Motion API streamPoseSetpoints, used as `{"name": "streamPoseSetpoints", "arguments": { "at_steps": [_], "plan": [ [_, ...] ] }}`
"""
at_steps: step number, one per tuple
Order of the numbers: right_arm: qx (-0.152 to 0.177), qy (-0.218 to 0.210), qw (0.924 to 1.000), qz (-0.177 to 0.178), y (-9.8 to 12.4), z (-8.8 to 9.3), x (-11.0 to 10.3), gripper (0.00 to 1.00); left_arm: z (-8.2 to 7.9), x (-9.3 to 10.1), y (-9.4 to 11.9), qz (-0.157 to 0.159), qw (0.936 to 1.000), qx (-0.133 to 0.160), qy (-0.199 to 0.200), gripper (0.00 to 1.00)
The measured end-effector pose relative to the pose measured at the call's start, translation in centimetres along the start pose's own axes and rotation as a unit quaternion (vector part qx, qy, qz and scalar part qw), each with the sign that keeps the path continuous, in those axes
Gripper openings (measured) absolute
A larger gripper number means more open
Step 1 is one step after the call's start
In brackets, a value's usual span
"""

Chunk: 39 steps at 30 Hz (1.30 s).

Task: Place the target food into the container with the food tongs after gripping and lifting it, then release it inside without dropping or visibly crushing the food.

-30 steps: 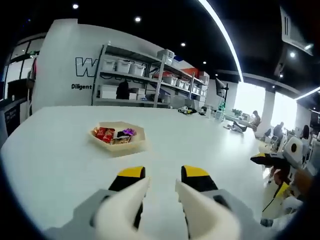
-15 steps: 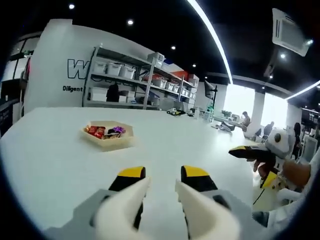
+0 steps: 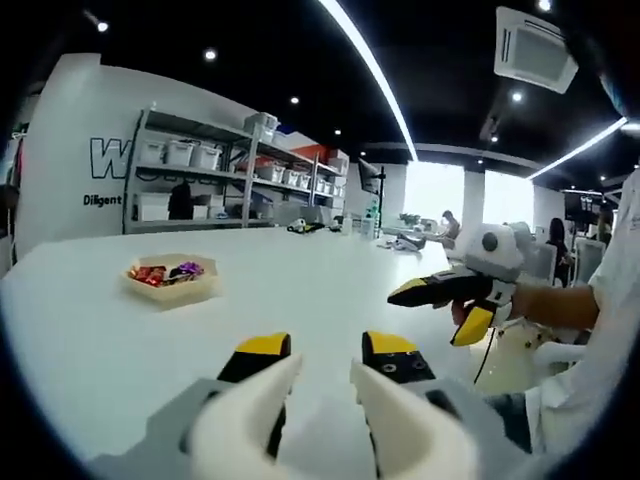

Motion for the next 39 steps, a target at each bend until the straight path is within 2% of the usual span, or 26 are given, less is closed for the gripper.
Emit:
{"name": "streamPoseSetpoints", "arguments": {
  "at_steps": [3,8,10,15,17,19,22,25,32,33,36,39],
  "plan": [
    [-0.007,0.014,0.9998,-0.012,-0.4,0.2,-0.4,0.42,0.1,0.5,0.0,0.016,0.9998,0.003,0.006,0.27],
    [-0.027,0.037,0.9984,-0.033,-0.8,0.6,-0.9,0.27,0.2,1.6,0.0,0.042,0.999,0.011,0.014,0.28],
    [-0.01,0.049,0.9969,-0.06,-0.9,0.3,-1.6,0.27,0.1,2.1,0.0,0.055,0.9983,0.017,0.011,0.28],
    [-0.005,0.053,0.9961,-0.07,-1.4,0.3,-1.7,0.25,0.1,2.7,0.0,0.069,0.9973,0.018,0.015,0.28],
    [-0.015,0.06,0.9948,-0.081,-1.7,0.6,-1.7,0.22,0.4,3.0,-0.1,0.078,0.9967,0.018,0.012,0.28],
    [-0.012,0.071,0.9936,-0.087,-1.9,0.7,-1.7,0.19,0.5,3.2,-0.1,0.086,0.996,0.018,0.013,0.28],
    [-0.013,0.076,0.9918,-0.102,-2.2,0.9,-1.8,0.09,0.5,3.5,-0.2,0.095,0.9951,0.023,0.013,0.28],
    [-0.012,0.075,0.9909,-0.111,-2.5,1.1,-1.9,0.1,0.7,3.5,-0.3,0.098,0.995,0.02,0.001,0.28],
    [-0.008,0.072,0.9883,-0.135,-2.5,1.2,-2.3,0.08,0.8,4.2,-0.7,0.127,0.9916,0.026,0.011,0.28],
    [-0.003,0.068,0.9869,-0.147,-2.4,1.1,-2.5,0.08,0.8,4.3,-0.7,0.128,0.9913,0.027,0.011,0.28],
    [0.007,0.066,0.986,-0.153,-2.3,0.9,-2.7,0.09,0.7,4.7,-0.8,0.134,0.9904,0.034,0.009,0.28],
    [0.014,0.062,0.9843,-0.165,-2.2,0.6,-2.8,0.05,0.8,5.2,-0.9,0.147,0.9886,0.031,0.004,0.28]
  ]
}}
Point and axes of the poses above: the point that each gripper's makers call its tool centre point, and the gripper's own axes: y roughly backward along the fingers, x roughly to its right, z roughly out of its underside, the point moved 7 cm from there along y, roughly backward along the fingers, and after that the axes turned 10 degrees about -x, right-handed, at the moved point
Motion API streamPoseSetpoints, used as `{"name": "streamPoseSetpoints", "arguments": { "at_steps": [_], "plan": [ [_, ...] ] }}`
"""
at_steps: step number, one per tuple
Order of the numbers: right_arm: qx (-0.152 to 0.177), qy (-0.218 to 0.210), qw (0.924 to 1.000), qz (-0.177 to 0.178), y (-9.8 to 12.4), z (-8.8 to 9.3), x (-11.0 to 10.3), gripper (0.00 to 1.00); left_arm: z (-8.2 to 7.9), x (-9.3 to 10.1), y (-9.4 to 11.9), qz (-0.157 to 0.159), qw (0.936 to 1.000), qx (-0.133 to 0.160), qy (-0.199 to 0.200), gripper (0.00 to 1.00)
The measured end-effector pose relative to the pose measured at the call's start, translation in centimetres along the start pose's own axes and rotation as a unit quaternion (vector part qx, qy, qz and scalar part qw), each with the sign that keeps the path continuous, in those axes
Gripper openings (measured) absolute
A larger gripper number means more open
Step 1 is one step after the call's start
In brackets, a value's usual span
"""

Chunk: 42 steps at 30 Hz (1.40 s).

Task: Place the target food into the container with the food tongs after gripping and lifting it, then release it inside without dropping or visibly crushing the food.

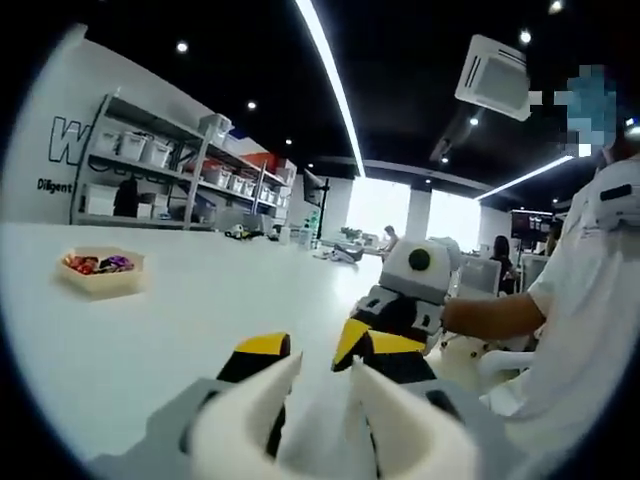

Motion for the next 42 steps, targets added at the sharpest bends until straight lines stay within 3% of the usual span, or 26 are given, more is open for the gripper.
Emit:
{"name": "streamPoseSetpoints", "arguments": {
  "at_steps": [1,6,19,23,26,29,37,42],
  "plan": [
    [0.002,-0.004,1.0,0.0,0.1,0.0,0.1,0.01,0.0,0.1,0.0,0.003,1.0,0.001,-0.002,0.28],
    [0.015,-0.016,0.9996,-0.021,0.5,-0.2,0.0,0.0,-0.2,0.5,-0.1,0.02,0.9998,0.009,-0.002,0.28],
    [-0.005,-0.035,0.9977,-0.058,0.5,0.0,-0.5,0.0,-0.2,1.1,-0.7,0.055,0.9983,0.021,0.003,0.28],
    [-0.003,-0.047,0.996,-0.076,0.7,0.1,-0.7,0.0,-0.2,1.2,-0.8,0.06,0.9976,0.026,-0.025,0.31],
    [-0.014,-0.019,0.9965,-0.08,0.7,0.1,-1.1,0.0,-0.1,1.5,-0.8,0.067,0.9973,0.016,-0.025,0.32],
    [-0.019,-0.038,0.9954,-0.086,0.8,-0.1,-0.8,0.0,0.0,1.2,-0.7,0.061,0.9978,0.01,-0.022,0.34],
    [-0.052,-0.022,0.9934,-0.1,1.2,0.1,-0.5,0.0,0.7,1.0,-0.4,0.057,0.9972,-0.015,-0.047,0.33],
    [-0.07,-0.035,0.9903,-0.115,1.9,0.6,0.1,0.0,1.2,0.7,0.1,0.055,0.9966,-0.035,-0.05,0.3]
  ]
}}
Point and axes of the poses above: the point that each gripper's makers call its tool centre point, and the gripper's own axes: y roughly backward along the fingers, x roughly to its right, z roughly out of its underside, the point moved 7 cm from there along y, roughly backward along the fingers, and after that the axes turned 10 degrees about -x, right-handed, at the moved point
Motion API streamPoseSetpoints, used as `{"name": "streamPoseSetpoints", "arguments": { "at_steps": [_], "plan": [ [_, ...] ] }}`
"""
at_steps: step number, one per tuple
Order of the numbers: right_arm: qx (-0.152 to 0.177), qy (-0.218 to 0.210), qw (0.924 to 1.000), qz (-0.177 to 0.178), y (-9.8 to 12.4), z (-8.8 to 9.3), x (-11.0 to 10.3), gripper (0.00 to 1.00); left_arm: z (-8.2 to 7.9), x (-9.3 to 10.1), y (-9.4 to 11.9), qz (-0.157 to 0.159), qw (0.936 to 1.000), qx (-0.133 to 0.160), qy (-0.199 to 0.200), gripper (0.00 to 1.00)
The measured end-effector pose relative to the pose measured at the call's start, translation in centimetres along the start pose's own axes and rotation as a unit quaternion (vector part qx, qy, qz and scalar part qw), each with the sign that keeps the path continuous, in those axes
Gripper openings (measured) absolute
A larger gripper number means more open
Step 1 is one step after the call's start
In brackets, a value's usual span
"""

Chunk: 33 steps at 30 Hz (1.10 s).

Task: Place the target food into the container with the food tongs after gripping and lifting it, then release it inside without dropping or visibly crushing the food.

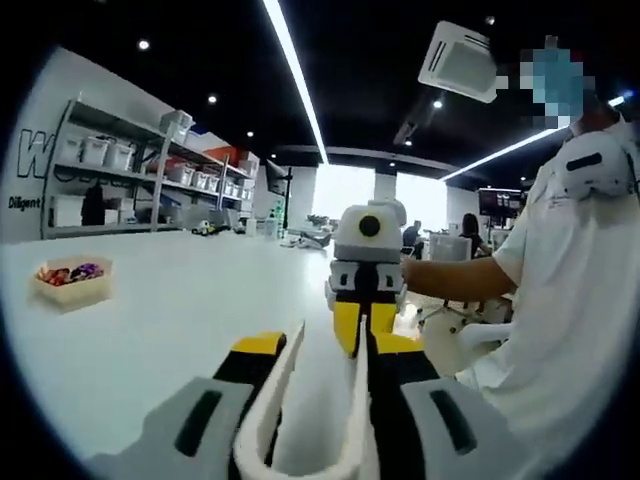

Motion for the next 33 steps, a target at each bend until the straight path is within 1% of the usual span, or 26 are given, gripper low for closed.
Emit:
{"name": "streamPoseSetpoints", "arguments": {
  "at_steps": [4,8,9,11,12,15,17,20,22,23,24,25,26,27,29,30,31,32,33],
  "plan": [
    [-0.011,0.005,0.9999,0.001,0.5,0.2,0.5,0.0,0.2,-0.3,0.5,-0.007,0.9999,-0.006,-0.005,0.29],
    [-0.025,0.003,0.9997,0.005,1.0,0.6,0.8,0.0,0.4,-0.9,1.2,-0.017,0.9997,-0.014,0.005,0.27],
    [-0.026,0.003,0.9996,0.007,1.1,0.7,1.0,0.0,0.4,-1.0,1.4,-0.023,0.9996,-0.016,0.001,0.27],
    [-0.026,-0.004,0.9996,0.007,1.3,0.8,1.1,0.0,0.4,-1.1,1.7,-0.024,0.9996,-0.014,0.002,0.26],
    [-0.025,-0.001,0.9996,0.009,1.3,0.8,1.2,0.0,0.5,-1.1,1.7,-0.024,0.9995,-0.018,0.006,0.26],
    [-0.035,0.005,0.9993,0.014,1.3,1.0,1.4,0.0,0.6,-1.4,1.9,-0.031,0.999,-0.03,-0.005,0.25],
    [-0.044,-0.002,0.9989,0.019,1.4,1.4,1.9,0.0,0.7,-1.7,2.3,-0.035,0.9988,-0.035,0.001,0.24],
    [-0.05,-0.004,0.9985,0.021,1.6,1.5,2.2,0.0,1.1,-2.1,2.7,-0.046,0.998,-0.043,-0.004,0.22],
    [-0.062,0.01,0.9977,0.025,1.6,1.5,2.5,0.0,1.1,-2.1,2.5,-0.042,0.9982,-0.044,-0.002,0.22],
    [-0.071,0.018,0.9968,0.033,1.7,1.4,2.8,0.0,1.3,-2.4,2.4,-0.048,0.9972,-0.057,-0.007,0.21],
    [-0.084,0.027,0.9951,0.045,1.7,1.4,3.2,0.0,1.2,-2.6,2.3,-0.053,0.9967,-0.059,-0.018,0.21],
    [-0.087,0.026,0.995,0.041,1.7,1.3,3.4,0.0,1.3,-2.9,2.2,-0.054,0.9962,-0.063,-0.024,0.2],
    [-0.094,0.039,0.9932,0.056,1.7,1.1,4.0,0.0,1.3,-3.2,2.1,-0.056,0.996,-0.068,-0.017,0.2],
    [-0.097,0.033,0.9934,0.052,1.7,1.0,4.2,0.0,1.3,-3.4,2.1,-0.054,0.9961,-0.07,-0.006,0.2],
    [-0.115,0.034,0.9904,0.069,1.7,0.9,5.0,0.0,1.3,-4.0,1.9,-0.059,0.9953,-0.076,-0.004,0.19],
    [-0.121,0.032,0.9898,0.069,1.6,0.9,5.2,0.0,1.4,-4.3,1.8,-0.061,0.9949,-0.08,-0.007,0.19],
    [-0.129,0.04,0.9878,0.077,1.6,0.9,5.7,0.0,1.4,-4.5,1.7,-0.061,0.9947,-0.082,-0.008,0.19],
    [-0.133,0.042,0.9858,0.095,1.6,0.9,6.4,0.0,1.6,-5.1,1.6,-0.067,0.9936,-0.091,0.001,0.19],
    [-0.137,0.038,0.9856,0.092,1.4,1.0,6.5,0.0,1.6,-5.2,1.5,-0.07,0.9932,-0.093,0.0,0.19]
  ]
}}
Point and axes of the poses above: the point that each gripper's makers call its tool centre point, and the gripper's own axes: y roughly backward along the fingers, x roughly to its right, z roughly out of its underside, the point moved 7 cm from there along y, roughly backward along the fingers, and after that the axes turned 10 degrees about -x, right-handed, at the moved point
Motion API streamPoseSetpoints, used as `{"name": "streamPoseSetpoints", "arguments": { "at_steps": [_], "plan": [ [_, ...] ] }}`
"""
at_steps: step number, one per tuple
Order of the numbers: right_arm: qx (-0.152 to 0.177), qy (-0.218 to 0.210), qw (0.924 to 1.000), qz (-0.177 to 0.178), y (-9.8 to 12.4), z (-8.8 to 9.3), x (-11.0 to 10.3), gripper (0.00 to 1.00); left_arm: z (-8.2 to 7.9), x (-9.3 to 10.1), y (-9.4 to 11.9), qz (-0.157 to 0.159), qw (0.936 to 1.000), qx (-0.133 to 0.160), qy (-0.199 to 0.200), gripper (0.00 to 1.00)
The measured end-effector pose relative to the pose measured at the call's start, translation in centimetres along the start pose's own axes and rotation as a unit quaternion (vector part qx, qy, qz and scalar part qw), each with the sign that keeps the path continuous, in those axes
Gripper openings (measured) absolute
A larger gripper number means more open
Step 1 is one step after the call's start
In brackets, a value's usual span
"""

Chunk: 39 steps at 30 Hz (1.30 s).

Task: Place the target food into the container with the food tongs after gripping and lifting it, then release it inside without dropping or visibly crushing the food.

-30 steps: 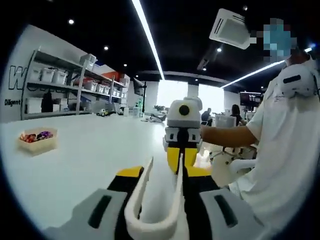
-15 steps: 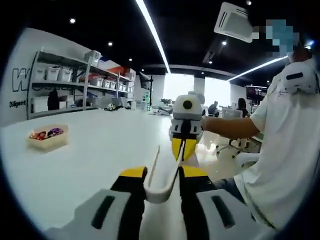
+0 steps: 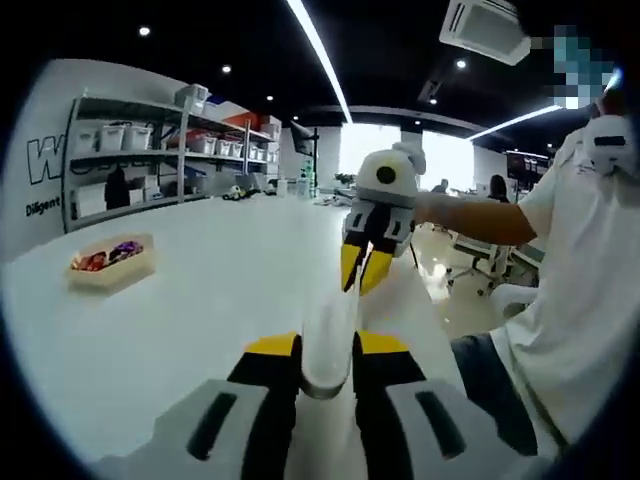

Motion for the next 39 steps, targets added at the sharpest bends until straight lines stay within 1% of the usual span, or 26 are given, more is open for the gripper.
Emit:
{"name": "streamPoseSetpoints", "arguments": {
  "at_steps": [3,4,5,7,9,12,15,17,20,22,24,27,29,33,36,39],
  "plan": [
    [-0.01,-0.003,0.9999,0.011,-0.4,0.1,0.7,0.0,0.1,-1.1,-0.5,-0.005,0.9999,-0.011,-0.002,0.19],
    [-0.019,-0.005,0.9997,0.016,-0.6,0.2,1.0,0.0,0.3,-1.4,-0.6,0.003,0.9998,-0.019,0.008,0.19],
    [-0.026,-0.03,0.9991,0.018,-0.8,0.3,1.4,0.0,0.4,-2.0,-0.9,0.0,0.9995,-0.027,0.013,0.19],
    [-0.032,-0.029,0.9987,0.026,-1.0,0.4,1.8,0.0,0.4,-2.6,-1.2,0.0,0.9991,-0.036,0.02,0.19],
    [-0.039,-0.032,0.9983,0.03,-1.3,0.6,2.2,0.0,0.5,-3.1,-1.6,-0.006,0.9989,-0.045,0.01,0.2],
    [-0.046,-0.041,0.9977,0.029,-1.4,1.0,2.4,0.0,0.7,-3.8,-1.9,-0.004,0.9985,-0.052,0.014,0.21],
    [-0.05,-0.03,0.9977,0.036,-1.4,1.1,2.5,0.0,0.7,-4.0,-2.2,0.0,0.9982,-0.059,0.011,0.21],
    [-0.053,-0.034,0.9974,0.035,-1.5,1.1,2.7,0.0,0.8,-4.3,-2.3,0.005,0.998,-0.061,0.014,0.21],
    [-0.057,-0.036,0.9971,0.036,-1.7,1.2,3.1,0.0,0.9,-4.5,-2.5,0.003,0.9979,-0.064,0.012,0.21],
    [-0.058,-0.04,0.9969,0.035,-1.8,1.3,3.3,0.0,0.9,-4.8,-2.5,0.0,0.998,-0.063,0.01,0.21],
    [-0.059,-0.057,0.996,0.036,-2.0,1.4,3.6,0.0,0.9,-5.0,-2.5,0.0,0.998,-0.061,0.016,0.21],
    [-0.065,-0.067,0.9951,0.034,-2.1,1.5,3.7,0.0,0.9,-5.0,-2.6,-0.002,0.998,-0.062,0.009,0.21],
    [-0.068,-0.064,0.9949,0.036,-2.1,1.6,3.6,0.0,0.9,-5.0,-2.6,-0.005,0.998,-0.063,0.002,0.21],
    [-0.066,-0.068,0.9949,0.034,-2.2,1.5,3.5,0.0,1.0,-5.0,-2.5,-0.01,0.9979,-0.064,-0.007,0.21],
    [-0.065,-0.066,0.9952,0.032,-2.2,1.5,3.4,0.0,1.1,-4.9,-2.5,-0.016,0.9971,-0.066,-0.033,0.21],
    [-0.067,-0.059,0.9954,0.034,-2.1,1.5,3.3,0.0,1.1,-4.9,-2.5,-0.017,0.9972,-0.065,-0.033,0.22]
  ]
}}
Point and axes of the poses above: the point that each gripper's makers call its tool centre point, and the gripper's own axes: y roughly backward along the fingers, x roughly to its right, z roughly out of its underside, the point moved 7 cm from there along y, roughly backward along the fingers, and after that the axes turned 10 degrees about -x, right-handed, at the moved point
